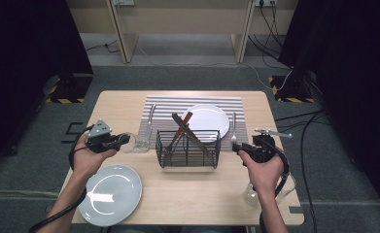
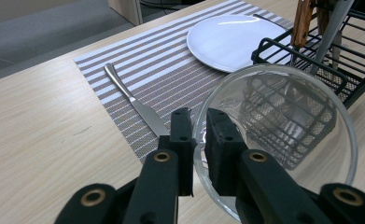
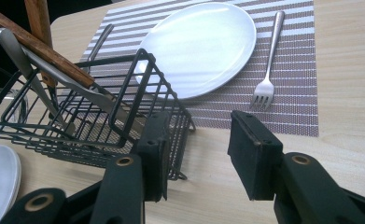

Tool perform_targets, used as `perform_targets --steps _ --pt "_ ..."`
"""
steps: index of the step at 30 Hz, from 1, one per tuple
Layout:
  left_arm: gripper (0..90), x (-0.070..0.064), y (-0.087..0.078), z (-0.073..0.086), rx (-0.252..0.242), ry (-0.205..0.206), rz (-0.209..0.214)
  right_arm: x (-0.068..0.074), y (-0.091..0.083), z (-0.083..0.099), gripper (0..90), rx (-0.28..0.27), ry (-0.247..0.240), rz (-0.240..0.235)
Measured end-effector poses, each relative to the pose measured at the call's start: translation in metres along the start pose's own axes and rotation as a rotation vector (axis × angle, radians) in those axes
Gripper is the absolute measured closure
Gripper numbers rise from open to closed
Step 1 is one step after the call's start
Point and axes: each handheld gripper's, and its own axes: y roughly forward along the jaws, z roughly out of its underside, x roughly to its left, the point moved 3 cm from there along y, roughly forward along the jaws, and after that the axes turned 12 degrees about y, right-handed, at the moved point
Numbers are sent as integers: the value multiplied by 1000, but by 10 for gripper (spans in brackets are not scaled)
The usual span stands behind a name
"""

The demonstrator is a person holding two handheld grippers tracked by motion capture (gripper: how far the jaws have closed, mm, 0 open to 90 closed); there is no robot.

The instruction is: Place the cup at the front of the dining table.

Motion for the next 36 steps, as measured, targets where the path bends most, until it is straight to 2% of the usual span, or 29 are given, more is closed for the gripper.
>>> perform_targets --steps 36 --pt "811 7 11 -8 -5 6 -8 -1 0 0 583 -1 0 -2"
